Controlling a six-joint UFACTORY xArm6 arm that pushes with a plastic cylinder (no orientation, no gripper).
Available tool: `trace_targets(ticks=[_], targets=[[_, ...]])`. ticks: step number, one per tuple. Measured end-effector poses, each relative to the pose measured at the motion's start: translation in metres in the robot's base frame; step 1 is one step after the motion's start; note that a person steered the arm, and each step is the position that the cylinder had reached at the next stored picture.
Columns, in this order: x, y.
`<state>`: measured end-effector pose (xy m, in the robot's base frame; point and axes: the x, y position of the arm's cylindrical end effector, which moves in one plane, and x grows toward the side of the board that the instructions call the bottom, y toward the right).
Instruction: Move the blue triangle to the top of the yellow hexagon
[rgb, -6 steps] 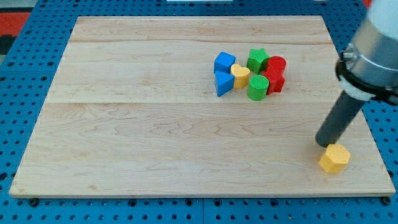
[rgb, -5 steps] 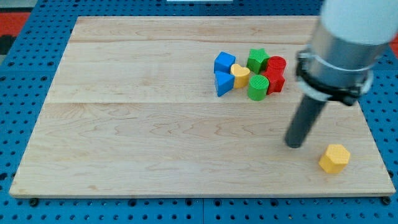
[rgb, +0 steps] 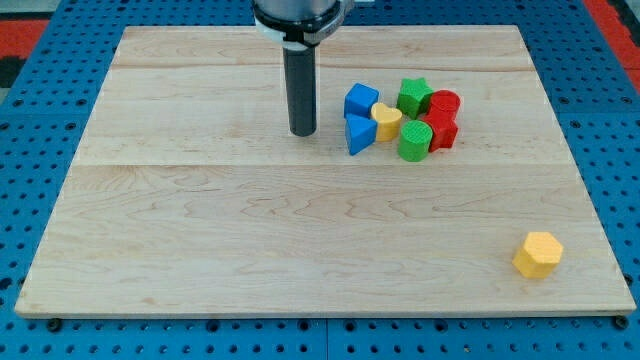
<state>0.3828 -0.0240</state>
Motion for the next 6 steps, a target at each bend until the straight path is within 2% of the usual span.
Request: trace_targets(ticks=[2, 4, 6], targets=[[-0.048, 0.027], [-0.018, 0.043], [-0.008, 0.078]])
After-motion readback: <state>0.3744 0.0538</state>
